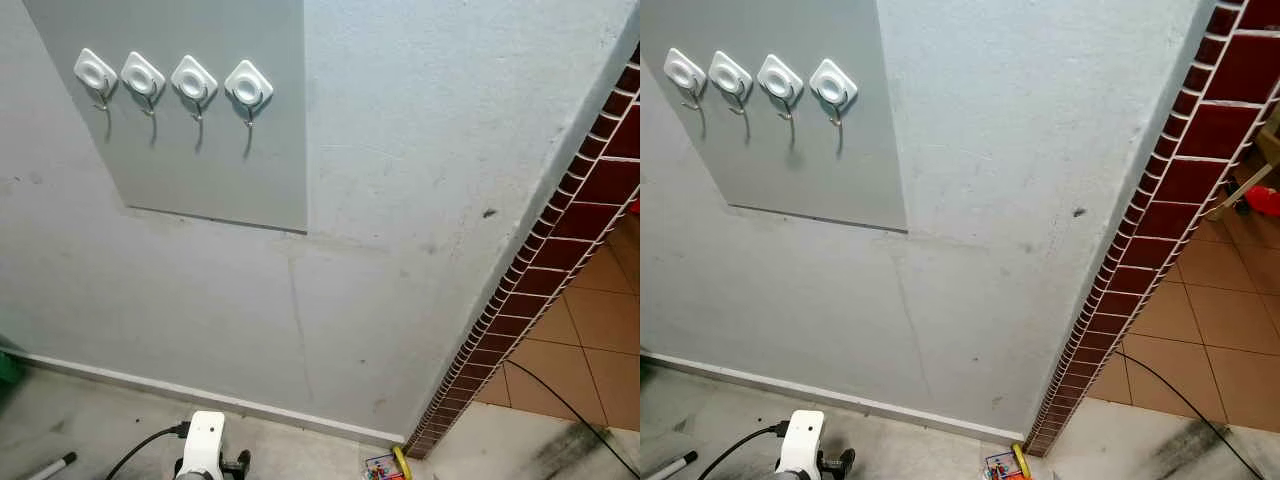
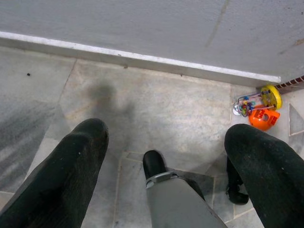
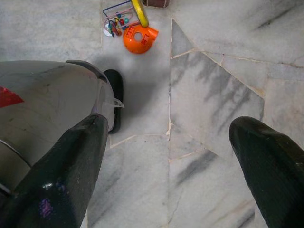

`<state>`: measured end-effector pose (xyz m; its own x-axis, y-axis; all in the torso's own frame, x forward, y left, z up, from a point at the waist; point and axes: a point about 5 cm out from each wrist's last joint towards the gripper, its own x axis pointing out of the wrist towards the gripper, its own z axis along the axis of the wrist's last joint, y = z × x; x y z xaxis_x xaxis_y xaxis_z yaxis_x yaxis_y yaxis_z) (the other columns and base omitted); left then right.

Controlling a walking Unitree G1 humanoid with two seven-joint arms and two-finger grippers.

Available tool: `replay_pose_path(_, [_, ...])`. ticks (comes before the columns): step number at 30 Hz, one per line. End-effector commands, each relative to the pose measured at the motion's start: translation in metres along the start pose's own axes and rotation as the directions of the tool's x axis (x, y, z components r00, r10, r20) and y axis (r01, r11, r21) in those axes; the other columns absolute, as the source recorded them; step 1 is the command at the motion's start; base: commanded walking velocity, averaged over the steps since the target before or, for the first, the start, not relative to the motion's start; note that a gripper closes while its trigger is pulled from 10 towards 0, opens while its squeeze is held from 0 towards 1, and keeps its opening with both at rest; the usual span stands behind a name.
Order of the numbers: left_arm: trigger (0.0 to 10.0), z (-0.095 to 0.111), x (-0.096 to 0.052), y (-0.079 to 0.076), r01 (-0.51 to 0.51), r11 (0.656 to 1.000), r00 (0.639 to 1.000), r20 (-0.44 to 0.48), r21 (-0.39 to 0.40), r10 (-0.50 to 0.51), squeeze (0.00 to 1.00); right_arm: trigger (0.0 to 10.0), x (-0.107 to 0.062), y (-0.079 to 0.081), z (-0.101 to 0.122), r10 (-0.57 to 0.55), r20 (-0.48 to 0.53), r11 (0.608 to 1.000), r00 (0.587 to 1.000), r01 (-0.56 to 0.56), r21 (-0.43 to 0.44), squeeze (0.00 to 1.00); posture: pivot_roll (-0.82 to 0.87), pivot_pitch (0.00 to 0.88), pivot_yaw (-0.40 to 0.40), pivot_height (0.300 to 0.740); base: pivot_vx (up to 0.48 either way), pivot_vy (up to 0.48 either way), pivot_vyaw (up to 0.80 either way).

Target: Hang keys on a hook

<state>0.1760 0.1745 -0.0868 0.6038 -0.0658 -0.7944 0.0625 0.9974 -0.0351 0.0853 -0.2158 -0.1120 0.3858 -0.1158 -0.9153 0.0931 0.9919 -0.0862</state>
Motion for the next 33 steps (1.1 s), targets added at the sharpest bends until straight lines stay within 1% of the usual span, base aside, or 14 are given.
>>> replay_pose_path(1, [10.0, 0.012, 0.001, 0.016, -0.027, 0.998, 0.999, -0.029, 0.052, 0.029, 0.0, 10.0, 0.008, 0.027, 0.085, 0.13, 0.201, 0.983, 0.971, -0.1, -0.151, 0.0, -0.05, 0.0, 0.025, 0.74, 0.0, 0.0, 0.0])
replay_pose_path(3, [10.0, 0.009, 0.001, 0.017, -0.031, 0.998, 0.999, -0.036, 0.059, 0.033, 0.0, 10.0, 0.008, 0.027, 0.084, 0.131, 0.195, 0.983, 0.972, -0.102, -0.154, 0.0, -0.05, 0.0, 0.022, 0.74, 0.0, 0.0, 0.0])
replay_pose_path(5, [10.0, 0.005, 0.0, 0.018, -0.041, 0.996, 0.998, -0.053, 0.083, 0.046, 0.0, 10.0, 0.008, 0.027, 0.081, 0.131, 0.185, 0.982, 0.974, -0.103, -0.158, 0.0, -0.05, 0.0, 0.023, 0.74, 0.0, 0.0, 0.0])
replay_pose_path(8, [10.0, 0.0, -0.001, 0.017, -0.033, 0.994, 0.997, -0.071, 0.104, 0.04, 0.0, 10.0, 0.008, 0.028, 0.078, 0.135, 0.172, 0.981, 0.976, -0.107, -0.161, 0.0, -0.05, 0.0, 0.025, 0.74, 0.0, 0.0, 0.0])
replay_pose_path(33, [10.0, 0.0, -0.001, 0.017, -0.033, 0.994, 0.997, -0.071, 0.104, 0.04, 0.0, 10.0, 0.008, 0.028, 0.078, 0.135, 0.172, 0.981, 0.976, -0.107, -0.161, 0.0, -0.05, 0.0, 0.025, 0.74, 0.0, 0.0, 0.0])
